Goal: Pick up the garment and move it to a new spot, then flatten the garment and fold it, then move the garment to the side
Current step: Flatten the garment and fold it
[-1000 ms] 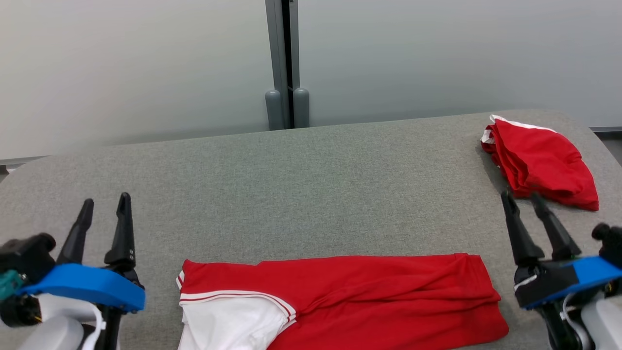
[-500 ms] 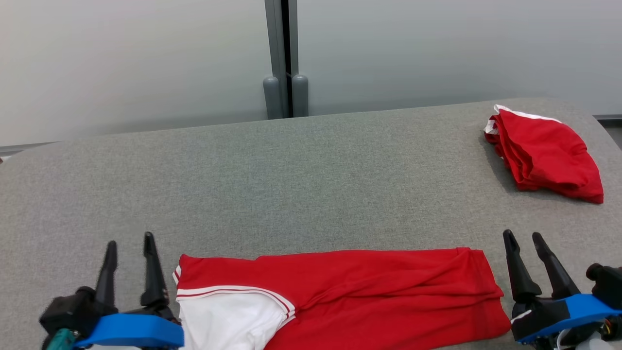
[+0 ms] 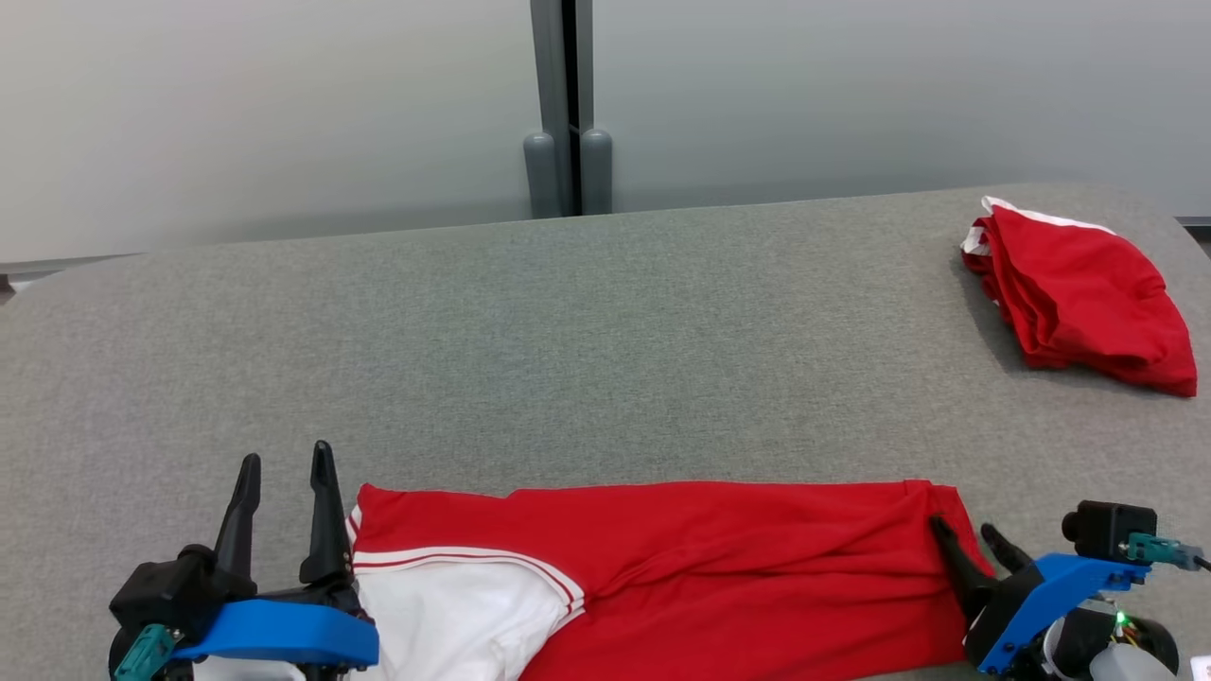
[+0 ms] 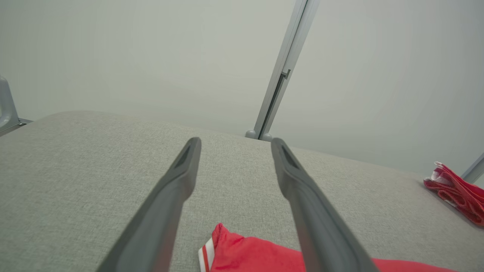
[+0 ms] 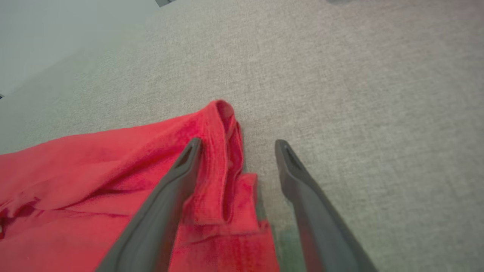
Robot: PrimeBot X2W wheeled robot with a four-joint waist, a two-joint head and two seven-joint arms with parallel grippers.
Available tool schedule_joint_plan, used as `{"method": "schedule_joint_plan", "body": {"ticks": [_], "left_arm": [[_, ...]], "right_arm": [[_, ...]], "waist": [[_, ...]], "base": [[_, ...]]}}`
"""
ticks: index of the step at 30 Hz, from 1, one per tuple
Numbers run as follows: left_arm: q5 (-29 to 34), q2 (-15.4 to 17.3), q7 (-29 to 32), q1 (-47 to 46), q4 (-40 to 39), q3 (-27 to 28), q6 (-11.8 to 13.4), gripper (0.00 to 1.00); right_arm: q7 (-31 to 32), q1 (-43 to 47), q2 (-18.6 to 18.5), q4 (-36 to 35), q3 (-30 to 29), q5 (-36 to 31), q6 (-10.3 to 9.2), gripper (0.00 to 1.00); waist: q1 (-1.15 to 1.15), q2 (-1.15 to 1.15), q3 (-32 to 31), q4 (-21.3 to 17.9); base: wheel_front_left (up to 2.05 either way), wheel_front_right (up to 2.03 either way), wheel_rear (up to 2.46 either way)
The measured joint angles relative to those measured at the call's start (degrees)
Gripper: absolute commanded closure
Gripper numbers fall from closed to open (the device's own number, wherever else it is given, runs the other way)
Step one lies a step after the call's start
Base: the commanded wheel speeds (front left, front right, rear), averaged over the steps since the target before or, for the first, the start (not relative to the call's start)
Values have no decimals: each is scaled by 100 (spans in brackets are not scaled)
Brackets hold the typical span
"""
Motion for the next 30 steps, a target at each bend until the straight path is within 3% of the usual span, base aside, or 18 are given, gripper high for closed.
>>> {"method": "schedule_joint_plan", "body": {"ticks": [5,10,11,12,13,14,22,26,27,30], "left_arm": [[163,-142,0,-59,154,110,-138,0],[280,-232,0,-59,242,200,-210,0],[293,-246,0,-59,253,222,-237,0],[304,-259,0,-59,269,243,-243,0],[334,-269,0,-59,283,267,-253,0],[342,-277,0,-59,294,288,-275,0],[444,-352,0,-59,383,398,-353,0],[464,-382,0,-59,412,422,-379,0],[488,-389,0,-57,427,447,-393,0],[497,-409,0,-50,456,470,-405,0]], "right_arm": [[582,-191,126,500,-1,323,0,0],[1005,-239,140,557,167,571,-2,0],[1050,-238,141,535,201,637,-5,20],[1087,-237,142,513,238,693,-9,53],[1095,-232,142,475,270,730,-9,64],[1082,-229,148,459,280,767,-9,100],[1103,-247,89,293,298,966,0,100],[1138,-281,-172,108,196,983,1,100],[1135,-319,-423,-4,54,940,1,100],[1139,-332,-709,-167,-165,826,0,100]], "waist": [[0,0,-4,134],[-1,-1,-13,218],[-1,-1,-14,226],[-1,-1,-17,233],[-1,-1,-16,238],[-1,-1,-18,240],[0,0,-70,184],[0,1,-96,157],[0,0,-110,139],[0,0,-129,109]], "base": [[0,0,0],[0,0,0],[0,0,0],[0,0,0],[0,0,0],[0,0,0],[0,0,0],[0,0,0],[0,0,0],[0,0,0]]}}
